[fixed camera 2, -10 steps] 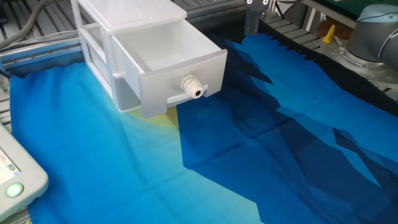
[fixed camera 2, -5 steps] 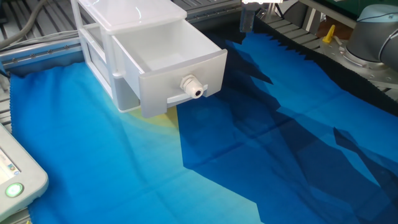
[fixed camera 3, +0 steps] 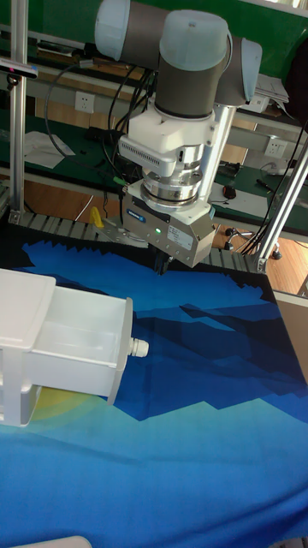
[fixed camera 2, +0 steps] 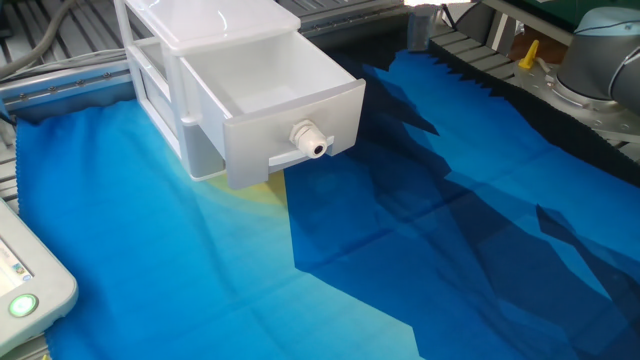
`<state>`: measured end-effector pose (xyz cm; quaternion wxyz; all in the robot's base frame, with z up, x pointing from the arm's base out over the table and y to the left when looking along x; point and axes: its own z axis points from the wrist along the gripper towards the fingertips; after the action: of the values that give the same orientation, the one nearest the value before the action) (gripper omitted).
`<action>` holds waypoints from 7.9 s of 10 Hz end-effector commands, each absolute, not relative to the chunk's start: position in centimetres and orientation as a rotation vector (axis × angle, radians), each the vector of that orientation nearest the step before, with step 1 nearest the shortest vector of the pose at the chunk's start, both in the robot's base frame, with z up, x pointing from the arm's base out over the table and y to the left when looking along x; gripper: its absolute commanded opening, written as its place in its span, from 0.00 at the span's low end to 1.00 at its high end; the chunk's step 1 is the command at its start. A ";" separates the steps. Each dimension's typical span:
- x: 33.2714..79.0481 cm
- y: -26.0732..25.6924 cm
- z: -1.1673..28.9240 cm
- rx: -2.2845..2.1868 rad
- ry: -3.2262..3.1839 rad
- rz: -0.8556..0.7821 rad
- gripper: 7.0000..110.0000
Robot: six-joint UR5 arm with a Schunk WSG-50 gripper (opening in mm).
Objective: Grasp the handle and close the drawer
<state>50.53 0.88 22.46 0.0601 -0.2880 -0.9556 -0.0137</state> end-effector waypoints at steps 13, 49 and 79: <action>53.5 0.0 22.7 2.191 -2.315 -0.048 0.00; 54.5 2.3 22.3 2.105 -2.480 -0.091 0.00; 65.1 1.5 20.3 2.040 -2.344 -0.078 0.00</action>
<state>65.50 1.73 20.65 0.0097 0.6512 -0.7583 -0.0283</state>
